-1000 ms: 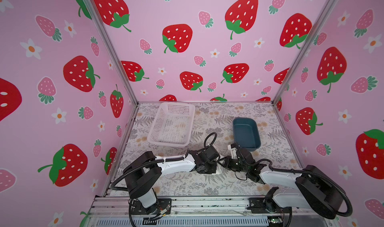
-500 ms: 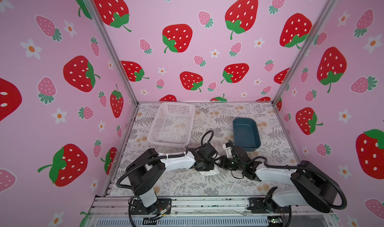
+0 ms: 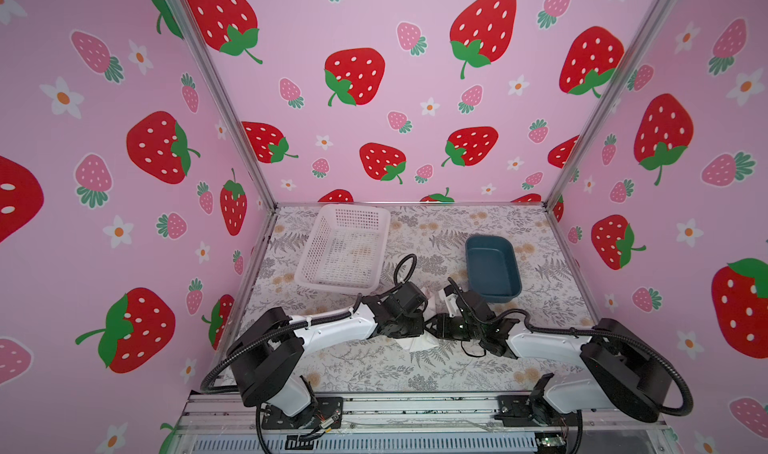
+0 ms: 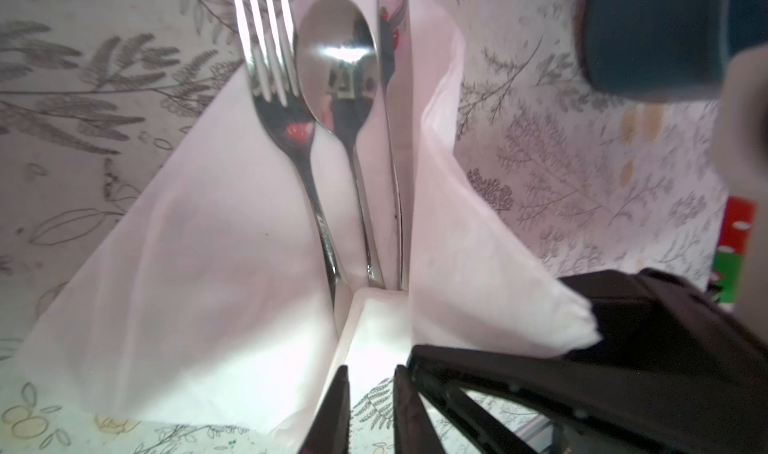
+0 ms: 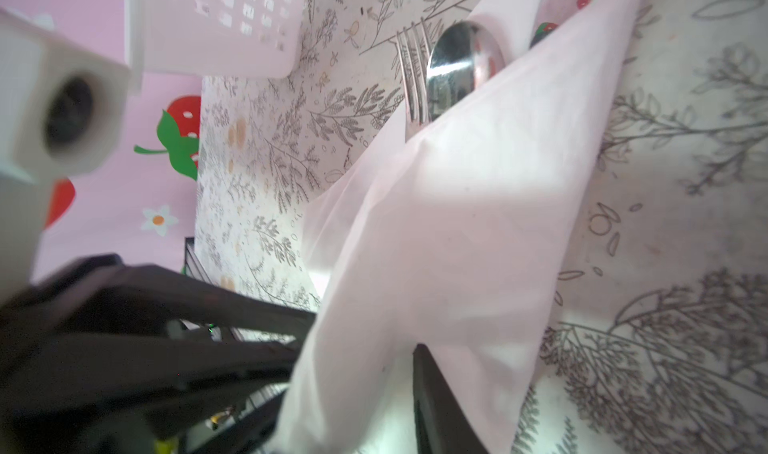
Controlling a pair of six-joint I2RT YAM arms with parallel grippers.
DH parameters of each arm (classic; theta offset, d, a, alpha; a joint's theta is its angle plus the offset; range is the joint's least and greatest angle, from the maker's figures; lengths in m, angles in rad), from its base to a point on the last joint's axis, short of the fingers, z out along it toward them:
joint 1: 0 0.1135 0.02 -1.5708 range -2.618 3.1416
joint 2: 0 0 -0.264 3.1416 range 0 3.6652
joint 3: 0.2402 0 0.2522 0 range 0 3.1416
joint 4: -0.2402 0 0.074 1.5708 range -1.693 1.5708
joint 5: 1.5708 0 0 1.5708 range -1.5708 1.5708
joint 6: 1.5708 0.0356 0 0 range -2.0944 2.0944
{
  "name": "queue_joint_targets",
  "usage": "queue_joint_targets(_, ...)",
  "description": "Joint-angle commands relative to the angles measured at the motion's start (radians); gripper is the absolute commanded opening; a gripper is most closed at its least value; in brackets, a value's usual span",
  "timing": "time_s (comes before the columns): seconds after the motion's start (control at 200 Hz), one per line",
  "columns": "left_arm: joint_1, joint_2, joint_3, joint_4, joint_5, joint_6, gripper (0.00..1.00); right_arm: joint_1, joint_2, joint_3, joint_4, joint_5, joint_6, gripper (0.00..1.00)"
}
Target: Place the utensils on the paper napkin and roll it up
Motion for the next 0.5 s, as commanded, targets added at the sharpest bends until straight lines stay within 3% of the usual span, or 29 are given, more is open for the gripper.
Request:
queue_joint_targets(0.0,0.037,-0.021,-0.024,0.045,0.032,-0.04,0.33,0.013,0.012,0.02,-0.024,-0.015,-0.036,0.36)
queue_joint_targets(0.1,0.073,-0.03,-0.039,0.095,0.095,-0.06,0.47,0.021,0.015,0.02,-0.033,-0.013,-0.047,0.4)
queue_joint_targets(0.245,0.113,-0.026,-0.043,0.149,0.149,-0.078,0.58,0.034,0.017,0.026,-0.048,-0.016,-0.067,0.45)
queue_joint_targets(0.495,0.151,0.02,-0.023,0.17,0.191,-0.078,0.64,0.039,0.016,0.022,-0.048,-0.013,-0.075,0.49)
